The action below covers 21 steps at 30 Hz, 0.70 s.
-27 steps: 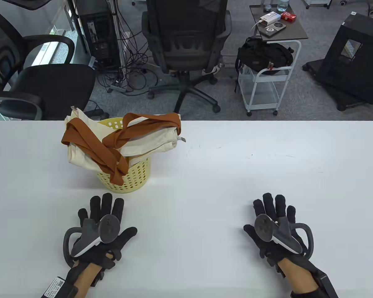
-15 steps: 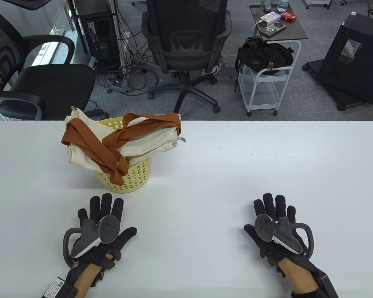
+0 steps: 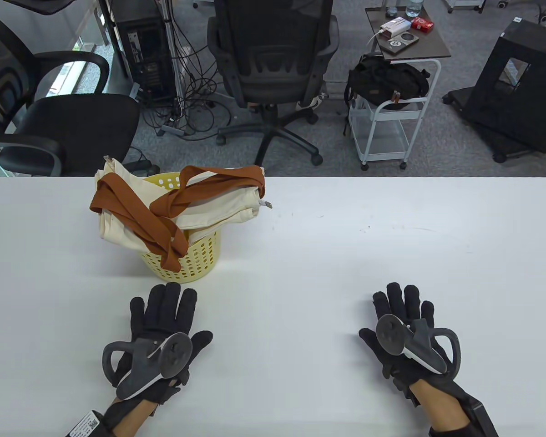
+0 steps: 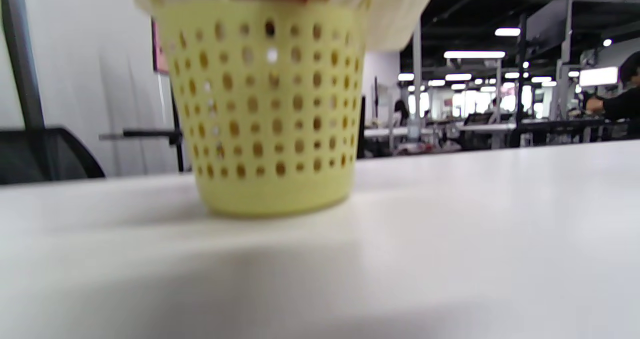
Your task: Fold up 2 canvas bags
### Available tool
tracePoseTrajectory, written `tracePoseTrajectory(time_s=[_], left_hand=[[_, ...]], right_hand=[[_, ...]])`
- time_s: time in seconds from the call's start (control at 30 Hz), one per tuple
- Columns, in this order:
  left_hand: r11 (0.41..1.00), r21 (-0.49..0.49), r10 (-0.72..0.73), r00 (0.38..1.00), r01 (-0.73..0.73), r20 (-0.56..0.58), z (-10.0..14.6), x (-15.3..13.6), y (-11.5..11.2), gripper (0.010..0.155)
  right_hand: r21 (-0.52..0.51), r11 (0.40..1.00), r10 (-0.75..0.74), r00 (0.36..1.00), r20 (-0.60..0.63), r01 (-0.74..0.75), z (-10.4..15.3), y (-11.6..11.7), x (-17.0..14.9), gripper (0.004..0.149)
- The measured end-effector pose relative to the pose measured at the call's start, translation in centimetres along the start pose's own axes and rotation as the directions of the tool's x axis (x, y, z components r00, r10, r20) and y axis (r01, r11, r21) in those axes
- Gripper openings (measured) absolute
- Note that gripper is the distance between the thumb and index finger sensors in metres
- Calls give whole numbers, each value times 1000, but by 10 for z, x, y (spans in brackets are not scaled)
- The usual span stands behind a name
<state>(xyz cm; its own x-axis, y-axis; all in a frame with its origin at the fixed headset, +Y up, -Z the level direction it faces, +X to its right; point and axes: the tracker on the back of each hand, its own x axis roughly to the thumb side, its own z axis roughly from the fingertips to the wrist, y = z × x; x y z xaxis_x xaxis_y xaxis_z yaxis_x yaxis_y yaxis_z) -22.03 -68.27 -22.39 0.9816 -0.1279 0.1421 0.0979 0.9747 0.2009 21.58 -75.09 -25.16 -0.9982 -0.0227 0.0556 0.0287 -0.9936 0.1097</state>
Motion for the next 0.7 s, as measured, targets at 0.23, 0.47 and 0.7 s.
tracePoseTrajectory(time_s=[0.23, 0.47, 0.7], left_hand=[[1000, 7, -13, 998, 13, -59, -61, 19, 57, 87], [992, -99, 58, 987, -74, -152, -126, 30, 81, 90], [972, -214, 36, 961, -98, -276, -172, 37, 71, 92]], right_hand=[[-5, 1000, -8, 1000, 13, 8, 1, -2, 0, 80], [-17, 999, -39, 999, 23, 39, 6, -7, -4, 80], [15, 999, -46, 998, 33, 46, 5, -5, -6, 79]])
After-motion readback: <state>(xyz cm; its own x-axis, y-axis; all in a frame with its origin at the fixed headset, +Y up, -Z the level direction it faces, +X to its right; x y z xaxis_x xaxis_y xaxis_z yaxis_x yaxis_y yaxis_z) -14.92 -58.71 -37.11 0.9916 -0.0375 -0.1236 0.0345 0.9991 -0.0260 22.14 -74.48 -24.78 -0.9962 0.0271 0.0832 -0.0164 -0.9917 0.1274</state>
